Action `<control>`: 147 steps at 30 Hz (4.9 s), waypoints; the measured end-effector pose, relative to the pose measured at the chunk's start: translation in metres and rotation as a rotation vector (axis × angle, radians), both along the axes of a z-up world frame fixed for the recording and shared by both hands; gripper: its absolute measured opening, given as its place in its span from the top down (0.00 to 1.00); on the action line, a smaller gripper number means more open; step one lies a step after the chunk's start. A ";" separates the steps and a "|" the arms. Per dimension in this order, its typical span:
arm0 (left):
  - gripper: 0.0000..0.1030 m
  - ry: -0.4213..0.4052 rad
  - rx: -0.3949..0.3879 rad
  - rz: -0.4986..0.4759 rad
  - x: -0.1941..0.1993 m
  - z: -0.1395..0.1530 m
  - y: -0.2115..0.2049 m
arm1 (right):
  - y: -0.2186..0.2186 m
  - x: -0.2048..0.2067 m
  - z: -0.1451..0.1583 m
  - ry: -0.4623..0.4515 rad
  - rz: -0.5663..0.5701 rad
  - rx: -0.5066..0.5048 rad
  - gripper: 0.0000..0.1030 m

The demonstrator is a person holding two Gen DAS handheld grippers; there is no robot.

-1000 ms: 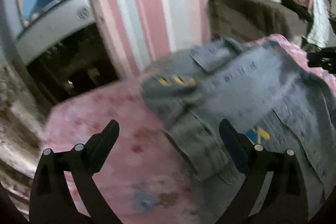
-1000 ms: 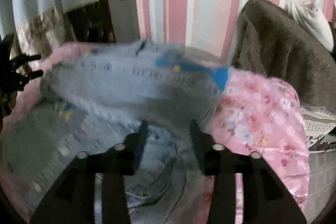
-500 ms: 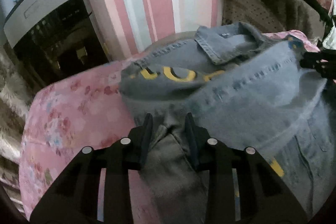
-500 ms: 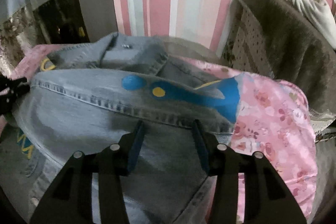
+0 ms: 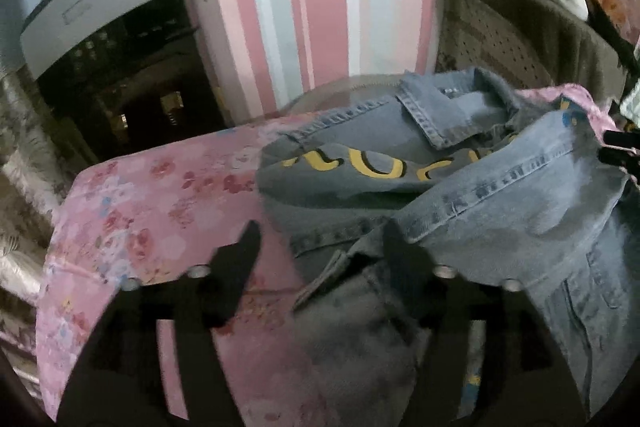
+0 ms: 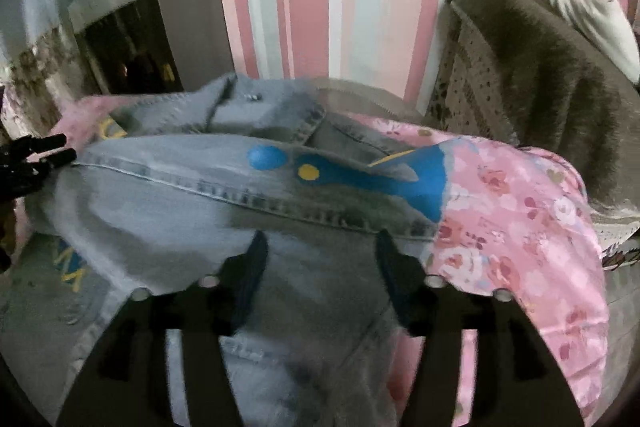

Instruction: Fold large clothes

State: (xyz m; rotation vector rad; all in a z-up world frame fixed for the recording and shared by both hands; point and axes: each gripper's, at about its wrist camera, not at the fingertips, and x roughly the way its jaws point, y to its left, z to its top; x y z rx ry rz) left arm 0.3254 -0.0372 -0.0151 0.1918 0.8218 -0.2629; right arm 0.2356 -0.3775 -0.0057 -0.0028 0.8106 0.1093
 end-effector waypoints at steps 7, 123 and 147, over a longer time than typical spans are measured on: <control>0.04 -0.046 0.003 0.040 -0.037 0.017 0.004 | 0.004 -0.047 0.009 0.013 -0.015 0.015 0.11; 0.56 0.070 -0.059 -0.016 -0.307 -0.031 0.024 | 0.025 -0.295 -0.055 0.058 -0.208 0.202 0.39; 0.86 -0.021 -0.090 -0.077 -0.294 0.016 0.032 | 0.040 -0.291 -0.003 -0.103 -0.070 0.190 0.76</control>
